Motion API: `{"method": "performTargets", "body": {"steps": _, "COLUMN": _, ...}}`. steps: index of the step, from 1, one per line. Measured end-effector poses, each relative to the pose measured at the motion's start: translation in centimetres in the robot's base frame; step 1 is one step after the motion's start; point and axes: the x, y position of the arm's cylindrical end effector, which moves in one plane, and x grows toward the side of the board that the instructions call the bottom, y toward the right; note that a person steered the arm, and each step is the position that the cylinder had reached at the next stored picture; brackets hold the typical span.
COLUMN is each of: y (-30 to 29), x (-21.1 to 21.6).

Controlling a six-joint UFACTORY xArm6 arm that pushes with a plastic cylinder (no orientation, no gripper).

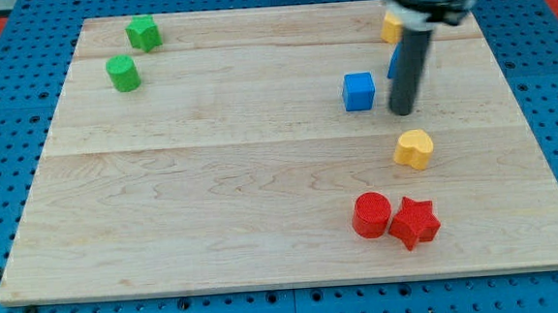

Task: Move the blue cube towards the center left

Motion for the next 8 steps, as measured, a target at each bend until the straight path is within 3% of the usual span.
{"method": "performTargets", "body": {"steps": 1, "y": -0.5, "x": -3.1}}
{"method": "performTargets", "body": {"steps": 3, "y": -21.5, "x": -2.2}}
{"method": "performTargets", "body": {"steps": 4, "y": -25.4, "x": -1.7}}
{"method": "performTargets", "body": {"steps": 5, "y": -22.0, "x": 0.4}}
{"method": "performTargets", "body": {"steps": 6, "y": -27.7, "x": 3.3}}
{"method": "performTargets", "body": {"steps": 7, "y": -33.5, "x": 2.0}}
{"method": "performTargets", "body": {"steps": 8, "y": -30.2, "x": 1.9}}
